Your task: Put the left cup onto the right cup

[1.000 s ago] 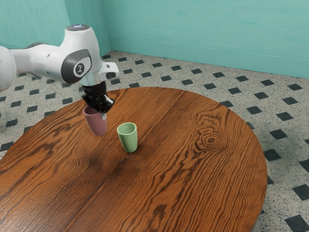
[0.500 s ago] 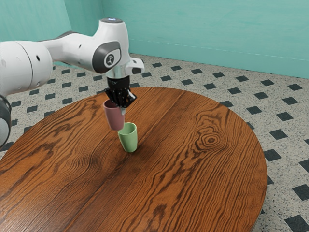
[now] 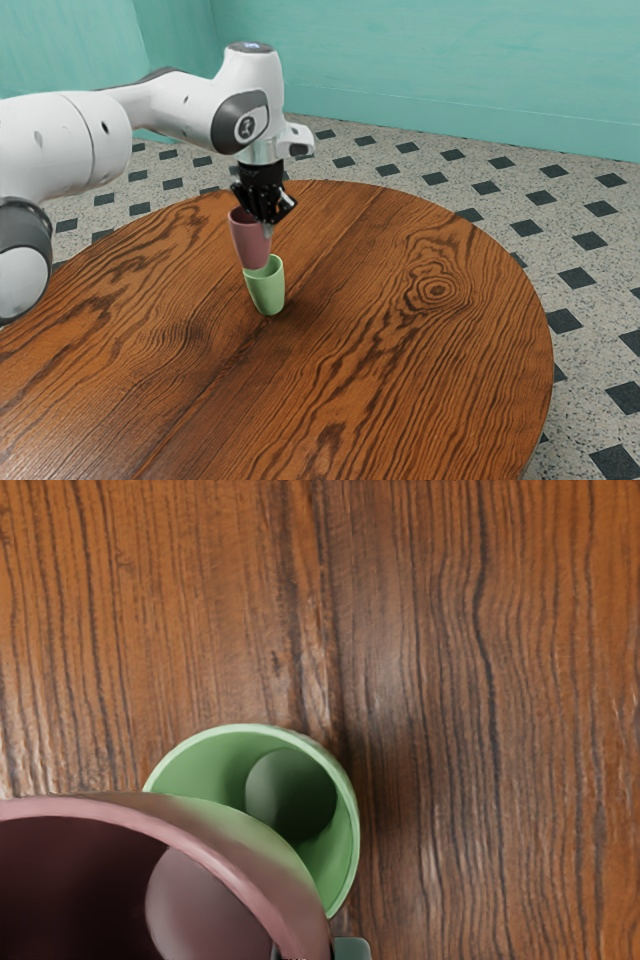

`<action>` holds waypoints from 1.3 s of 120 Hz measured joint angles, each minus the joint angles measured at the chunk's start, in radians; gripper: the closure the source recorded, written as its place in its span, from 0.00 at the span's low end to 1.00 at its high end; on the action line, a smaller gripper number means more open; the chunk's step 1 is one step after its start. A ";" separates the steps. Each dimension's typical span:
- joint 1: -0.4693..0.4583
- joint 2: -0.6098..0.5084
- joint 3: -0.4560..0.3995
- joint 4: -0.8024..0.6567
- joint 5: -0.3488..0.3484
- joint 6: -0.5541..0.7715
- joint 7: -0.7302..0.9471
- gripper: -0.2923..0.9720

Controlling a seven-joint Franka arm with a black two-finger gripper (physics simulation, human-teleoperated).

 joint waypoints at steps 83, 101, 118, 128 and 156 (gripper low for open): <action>-0.005 -0.010 0.002 -0.009 -0.007 0.030 -0.009 0.85; -0.006 -0.009 0.005 -0.014 -0.008 0.034 -0.011 0.85; -0.005 -0.007 0.006 -0.032 -0.008 0.072 -0.011 0.85; -0.006 -0.007 0.006 -0.036 -0.010 0.100 -0.012 0.85; -0.006 -0.009 0.011 -0.064 -0.036 0.139 -0.013 0.85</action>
